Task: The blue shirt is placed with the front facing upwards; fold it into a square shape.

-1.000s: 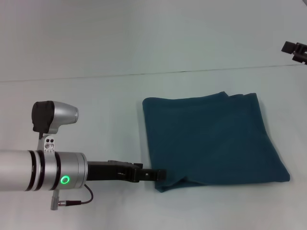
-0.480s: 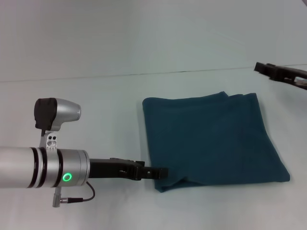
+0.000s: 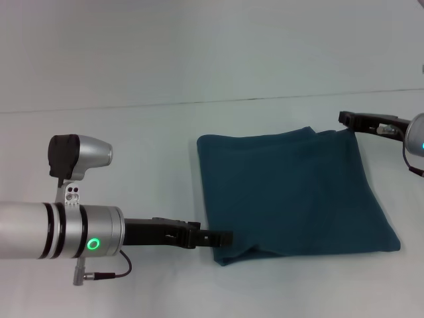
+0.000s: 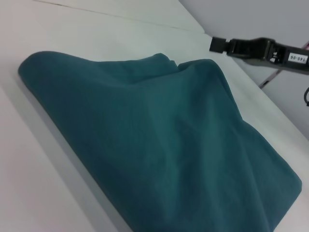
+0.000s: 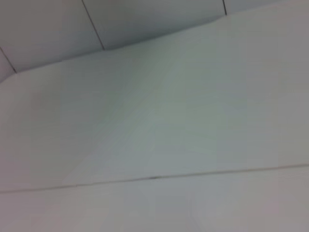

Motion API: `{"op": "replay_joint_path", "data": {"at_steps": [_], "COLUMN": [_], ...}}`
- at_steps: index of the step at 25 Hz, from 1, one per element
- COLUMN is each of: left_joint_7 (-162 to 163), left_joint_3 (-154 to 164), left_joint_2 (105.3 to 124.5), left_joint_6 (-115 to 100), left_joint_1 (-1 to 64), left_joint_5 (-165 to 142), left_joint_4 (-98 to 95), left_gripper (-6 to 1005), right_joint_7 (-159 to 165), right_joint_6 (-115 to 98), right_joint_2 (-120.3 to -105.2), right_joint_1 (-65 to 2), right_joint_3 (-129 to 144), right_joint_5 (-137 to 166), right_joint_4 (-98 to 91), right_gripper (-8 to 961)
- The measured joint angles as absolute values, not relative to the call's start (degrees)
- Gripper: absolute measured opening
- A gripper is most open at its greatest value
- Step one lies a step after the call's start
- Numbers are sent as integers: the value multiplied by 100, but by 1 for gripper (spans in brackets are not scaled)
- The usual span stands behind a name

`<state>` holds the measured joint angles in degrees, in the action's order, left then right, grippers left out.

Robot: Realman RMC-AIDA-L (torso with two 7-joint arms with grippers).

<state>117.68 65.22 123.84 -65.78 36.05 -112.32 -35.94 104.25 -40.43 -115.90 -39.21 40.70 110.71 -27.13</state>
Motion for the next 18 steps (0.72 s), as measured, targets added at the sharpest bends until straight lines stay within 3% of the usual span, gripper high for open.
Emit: {"op": "replay_joint_path", "data": {"at_steps": [6,18], "left_joint_7": [11768,11768], "left_joint_3": [6521,6521], "left_joint_2": [12384,12384], "left_joint_6": [-6574,-6574], "left_joint_1": [3596,3594], "left_joint_5": [-11232,-11232], "left_joint_4": [-3594,-3595], "left_gripper": [805,802], "right_joint_7": [10677,10888], "right_joint_6": [-3934,-3776], "right_joint_2": [-11624,-11645], "right_joint_1": [-3928,-3904], "right_joint_3": [4080,4078], "right_joint_5": [11389,11670], "right_joint_4": [-2649,-2571], "right_gripper": [-1,0]}}
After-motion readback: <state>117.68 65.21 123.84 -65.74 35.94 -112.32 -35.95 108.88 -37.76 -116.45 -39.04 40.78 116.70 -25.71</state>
